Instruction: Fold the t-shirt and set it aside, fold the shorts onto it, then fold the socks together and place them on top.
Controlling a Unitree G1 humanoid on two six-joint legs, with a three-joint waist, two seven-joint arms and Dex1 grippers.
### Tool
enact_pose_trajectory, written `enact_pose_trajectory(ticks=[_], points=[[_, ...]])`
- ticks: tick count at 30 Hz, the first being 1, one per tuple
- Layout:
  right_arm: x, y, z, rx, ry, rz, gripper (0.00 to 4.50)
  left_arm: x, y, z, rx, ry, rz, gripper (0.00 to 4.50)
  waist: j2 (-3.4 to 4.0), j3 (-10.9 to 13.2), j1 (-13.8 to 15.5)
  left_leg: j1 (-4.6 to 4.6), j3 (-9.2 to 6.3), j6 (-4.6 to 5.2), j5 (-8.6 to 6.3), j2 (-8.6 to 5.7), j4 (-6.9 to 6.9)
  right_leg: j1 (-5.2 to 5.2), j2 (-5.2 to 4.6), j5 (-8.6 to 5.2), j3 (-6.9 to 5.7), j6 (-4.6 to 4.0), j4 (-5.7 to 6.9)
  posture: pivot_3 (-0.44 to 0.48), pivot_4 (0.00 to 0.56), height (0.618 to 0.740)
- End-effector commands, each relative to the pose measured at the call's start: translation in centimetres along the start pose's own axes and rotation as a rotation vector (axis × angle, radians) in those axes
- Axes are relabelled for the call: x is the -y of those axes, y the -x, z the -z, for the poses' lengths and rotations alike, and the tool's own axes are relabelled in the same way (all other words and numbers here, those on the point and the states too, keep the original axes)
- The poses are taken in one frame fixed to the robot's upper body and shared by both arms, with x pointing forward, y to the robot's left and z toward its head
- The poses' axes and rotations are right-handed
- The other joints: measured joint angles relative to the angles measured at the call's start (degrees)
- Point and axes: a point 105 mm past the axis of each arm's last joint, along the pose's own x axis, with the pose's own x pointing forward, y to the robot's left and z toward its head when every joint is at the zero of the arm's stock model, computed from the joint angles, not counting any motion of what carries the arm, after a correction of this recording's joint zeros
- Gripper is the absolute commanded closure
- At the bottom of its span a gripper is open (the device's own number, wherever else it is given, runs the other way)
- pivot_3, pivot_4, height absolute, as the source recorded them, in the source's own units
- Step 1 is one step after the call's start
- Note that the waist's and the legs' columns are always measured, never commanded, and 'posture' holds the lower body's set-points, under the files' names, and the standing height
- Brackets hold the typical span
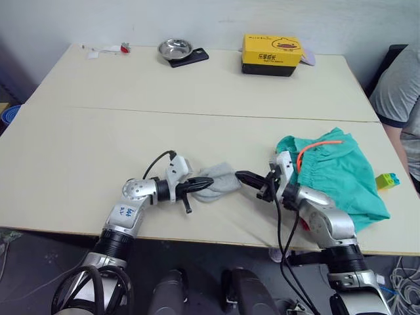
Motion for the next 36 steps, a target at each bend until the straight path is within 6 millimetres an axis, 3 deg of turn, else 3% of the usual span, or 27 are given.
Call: enact_pose_trajectory(ticks=[1, 4, 9, 13, 14, 17, 22, 25, 29, 36], points=[[-1.6, 1.0, -3.0, 0.055, -0.003, -0.097, 4.11, 0.4, 0.5, -0.7, 0.061, -0.01, 0.032, 4.5, 0.02, 0.0, 0.0, 0.0, 0.0, 0.0, 0.0, 0.0, 0.0, 0.0, 0.0, 0.0, 0.0, 0.0, 0.0, 0.0, 0.15, 0.74], [-1.8, 1.6, -3.3, -0.035, -0.025, -0.117, 3.3, 0.5, 1.2, -1.9, 0.119, -0.037, 0.063, 4.5, 0.02, 0.0, 0.1, -0.02, -0.02, -0.01, -0.01, 0.02, -0.02, -0.02, 0.01, 0.0, -0.01, 0.0, -0.02, 0.0, 0.15, 0.74], [-0.6, 1.7, -3.1, -0.221, -0.116, -0.097, 1.47, 0.4, 2.8, -3.1, 0.178, -0.058, 0.099, 4.5, 0.02, 0.0, -0.1, -0.03, 0.0, 0.0, -0.01, 0.02, -0.04, -0.06, 0.0, -0.02, -0.01, -0.06, -0.04, 0.0, 0.15, 0.74], [-0.1, 0.5, -2.5, -0.353, -0.199, -0.092, 0.05, 0.9, 5.1, -4.6, 0.201, -0.105, 0.118, 3.61, 0.03, 0.0, -0.2, -0.05, 0.03, -0.03, -0.03, 0.06, -0.08, -0.11, 0.01, -0.07, -0.01, -0.14, -0.04, 0.0, 0.15, 0.74], [0.0, 0.1, -2.5, -0.362, -0.218, -0.092, 0.0, 1.1, 5.8, -4.8, 0.201, -0.109, 0.119, 3.31, 0.03, 0.0, -0.3, -0.07, 0.01, -0.04, -0.04, 0.06, -0.11, -0.12, 0.01, -0.09, -0.03, -0.17, -0.05, 0.0, 0.15, 0.74], [-0.1, -1.8, -2.1, -0.413, -0.312, -0.093, 0.0, 1.8, 8.5, -4.8, 0.17, -0.121, 0.121, 2.37, 0.05, 0.0, -0.7, -0.1, 0.03, -0.11, -0.08, 0.09, -0.12, -0.19, 0.03, -0.15, -0.01, -0.17, -0.04, 0.0, 0.15, 0.74], [-1.0, -3.7, -0.6, -0.514, -0.357, -0.114, 0.0, 3.1, 10.7, -4.5, 0.132, -0.123, 0.124, 0.71, 0.1, 0.1, -1.0, -0.15, 0.05, -0.07, -0.13, 0.09, -0.14, -0.22, 0.01, -0.17, 0.0, -0.16, -0.07, 0.0, 0.15, 0.74], [-2.2, -4.9, 0.0, -0.565, -0.367, -0.171, 0.0, 3.6, 12.0, -4.0, 0.1, -0.102, 0.12, 0.04, 0.09, 0.1, -1.5, -0.12, 0.05, -0.04, -0.16, 0.08, -0.1, -0.17, -0.02, -0.17, 0.0, -0.16, -0.07, 0.0, 0.15, 0.74], [-3.2, -5.7, 1.0, -0.618, -0.349, -0.207, 0.9, 3.7, 12.6, -3.9, 0.093, -0.086, 0.104, 0.0, 0.09, 0.1, -1.7, -0.06, 0.04, -0.09, -0.19, 0.12, -0.2, -0.18, 0.0, -0.21, 0.0, -0.25, -0.07, 0.0, 0.15, 0.74], [-3.3, -6.5, 0.2, -0.533, -0.409, -0.186, 3.37, 4.1, 12.4, -3.4, 0.088, -0.057, 0.106, 0.0, 0.1, 0.1, -1.8, -0.11, 0.09, -0.16, -0.21, 0.12, -0.38, -0.29, 0.01, -0.24, 0.0, -0.28, -0.11, 0.0, 0.15, 0.74]])
